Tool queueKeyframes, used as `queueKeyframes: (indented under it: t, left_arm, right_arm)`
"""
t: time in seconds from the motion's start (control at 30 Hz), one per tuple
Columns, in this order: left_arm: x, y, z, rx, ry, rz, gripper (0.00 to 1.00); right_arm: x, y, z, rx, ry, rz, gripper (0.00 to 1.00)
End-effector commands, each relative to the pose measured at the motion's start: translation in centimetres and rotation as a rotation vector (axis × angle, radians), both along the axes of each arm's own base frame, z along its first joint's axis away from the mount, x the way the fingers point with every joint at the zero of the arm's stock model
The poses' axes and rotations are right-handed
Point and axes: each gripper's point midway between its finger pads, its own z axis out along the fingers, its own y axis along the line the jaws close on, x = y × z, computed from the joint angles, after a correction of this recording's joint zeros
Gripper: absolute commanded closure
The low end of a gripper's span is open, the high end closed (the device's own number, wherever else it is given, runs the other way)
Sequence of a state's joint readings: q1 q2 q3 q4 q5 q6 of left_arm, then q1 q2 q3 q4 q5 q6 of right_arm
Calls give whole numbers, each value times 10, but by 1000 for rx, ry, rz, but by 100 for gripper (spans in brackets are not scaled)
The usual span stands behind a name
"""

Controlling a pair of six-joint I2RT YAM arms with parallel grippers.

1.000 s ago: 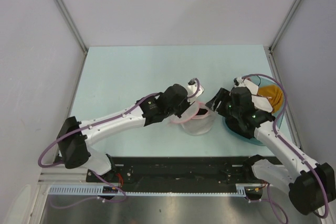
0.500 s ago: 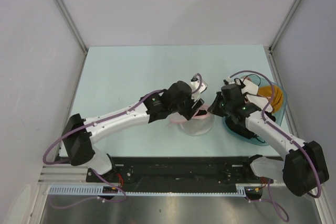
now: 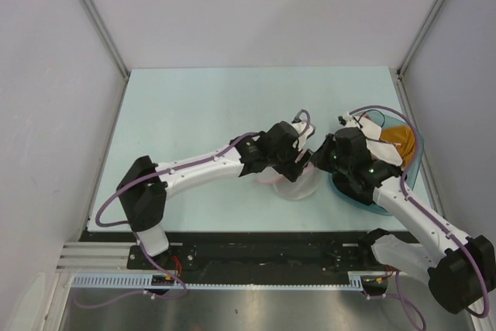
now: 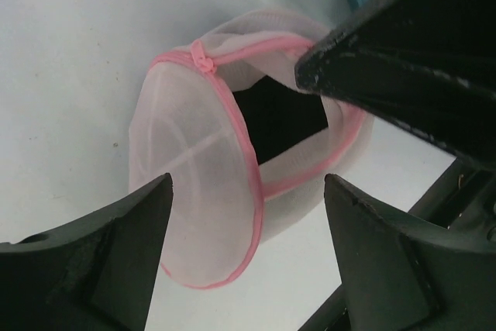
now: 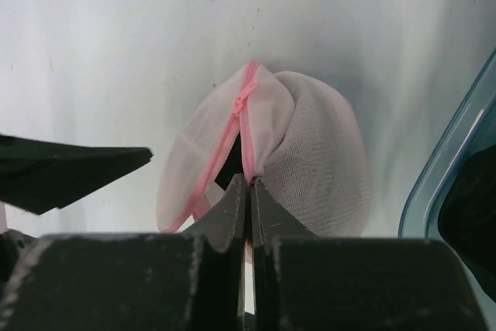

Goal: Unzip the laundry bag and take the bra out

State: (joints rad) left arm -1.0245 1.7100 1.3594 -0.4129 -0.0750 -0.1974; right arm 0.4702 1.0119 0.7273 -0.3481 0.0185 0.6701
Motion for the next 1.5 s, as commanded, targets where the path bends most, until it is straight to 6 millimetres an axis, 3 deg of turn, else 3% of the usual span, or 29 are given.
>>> queueKeyframes:
  t: [0.0, 0.03, 0.23, 0.47, 0.5, 0.6, 0.67, 0.8, 1.07, 1.17, 1.2, 1.27, 1.3, 1.37, 1.47]
  left_arm:
    - [12, -17, 15, -55, -4, 52, 18]
    - [16, -15, 5, -25, 1, 71, 19]
    - [25, -10, 5, -42, 2, 110, 27]
    - [17, 0, 40, -177, 18, 94, 28]
    - [17, -1, 55, -230, 9, 99, 28]
    - [21, 0, 62, -271, 13, 115, 28]
    - [18, -6, 60, -273, 37, 93, 28]
    - [18, -15, 28, -226, 110, 97, 26]
    - [12, -22, -16, -161, 193, 75, 24]
    - [18, -19, -23, -129, 180, 95, 37]
    - [23, -17, -23, -114, 159, 113, 54]
    - [28, -15, -14, -94, 131, 116, 72]
    - [31, -16, -4, -102, 114, 112, 87]
    - [35, -9, 15, -98, 66, 121, 97]
    - [37, -6, 42, -126, 18, 109, 99]
  right_arm:
    - [-2, -1, 6, 18, -20, -19, 100]
    - [-3, -1, 7, 22, -23, -17, 100]
    - [-8, -1, 1, 25, -11, -16, 100]
    - [-12, -3, -5, 27, -1, -17, 100]
    - [-12, -2, -4, 30, -3, -14, 100]
    - [-12, -3, -3, 33, -9, -17, 100]
    - [-12, -2, -2, 36, -11, -19, 100]
    - [-13, -2, 0, 44, -13, -14, 100]
    - [-13, -1, 1, 50, -15, -9, 100]
    - [-14, 1, 1, 54, -13, -7, 100]
    - [-14, 0, 1, 53, -10, -7, 100]
    - [-17, -1, 0, 48, -6, -4, 100]
    - [-19, -1, 0, 48, -8, -4, 100]
    - [-22, -5, -2, 40, -7, -13, 100]
    - [-27, -8, -10, 41, 2, -16, 100]
